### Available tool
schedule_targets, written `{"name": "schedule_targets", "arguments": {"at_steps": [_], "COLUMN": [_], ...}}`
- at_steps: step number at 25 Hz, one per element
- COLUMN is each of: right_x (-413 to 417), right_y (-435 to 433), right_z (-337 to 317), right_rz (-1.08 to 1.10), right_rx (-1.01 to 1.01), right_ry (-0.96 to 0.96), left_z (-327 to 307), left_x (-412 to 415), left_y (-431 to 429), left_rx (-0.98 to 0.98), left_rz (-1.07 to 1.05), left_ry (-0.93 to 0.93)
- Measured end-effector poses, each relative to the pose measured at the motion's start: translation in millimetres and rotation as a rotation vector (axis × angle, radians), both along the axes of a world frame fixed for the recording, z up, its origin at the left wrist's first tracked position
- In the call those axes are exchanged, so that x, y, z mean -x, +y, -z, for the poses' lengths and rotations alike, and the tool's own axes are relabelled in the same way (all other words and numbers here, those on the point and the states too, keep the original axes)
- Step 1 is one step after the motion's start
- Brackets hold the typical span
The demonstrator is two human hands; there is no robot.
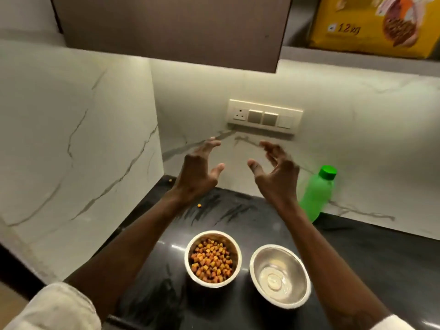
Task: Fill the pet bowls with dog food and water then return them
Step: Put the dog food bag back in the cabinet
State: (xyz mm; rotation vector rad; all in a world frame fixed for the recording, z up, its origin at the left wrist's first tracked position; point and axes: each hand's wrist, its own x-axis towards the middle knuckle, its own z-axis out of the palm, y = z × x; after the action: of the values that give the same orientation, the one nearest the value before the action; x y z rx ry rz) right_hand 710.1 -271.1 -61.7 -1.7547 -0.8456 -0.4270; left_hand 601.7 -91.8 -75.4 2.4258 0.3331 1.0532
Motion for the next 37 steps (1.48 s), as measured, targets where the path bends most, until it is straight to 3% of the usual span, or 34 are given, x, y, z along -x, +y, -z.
{"name": "schedule_targets", "arguments": {"at_steps": [6,13,17,27,34,37], "right_x": [4.2,-21.7,-38.4,-69.9,-73.4,-67.8], "right_y": [88.7,185.9,222.2,259.3,261.9,253.0], "right_z": [97.8,196.6,231.6,273.7,274.0,270.0], "right_rz": [-0.23,-0.275,-0.271,-0.226,-0.193,-0.175], "right_rx": [0.456,0.933,1.034,1.117,1.17,1.185], "right_ry": [0.252,0.387,0.435,0.256,0.237,0.19], "left_z": [90.6,165.0,205.5,258.1,243.3,248.5], "left_x": [34.5,3.8,-30.9,-105.8,-99.3,-79.0], "left_y": [91.4,180.9,231.4,306.9,277.6,253.5], "left_rx": [0.234,0.358,0.292,-0.003,-0.188,-0.065], "left_rz": [-0.198,-0.247,-0.22,-0.096,-0.148,-0.133], "left_ry": [0.401,0.679,0.824,1.104,0.995,0.914]}}
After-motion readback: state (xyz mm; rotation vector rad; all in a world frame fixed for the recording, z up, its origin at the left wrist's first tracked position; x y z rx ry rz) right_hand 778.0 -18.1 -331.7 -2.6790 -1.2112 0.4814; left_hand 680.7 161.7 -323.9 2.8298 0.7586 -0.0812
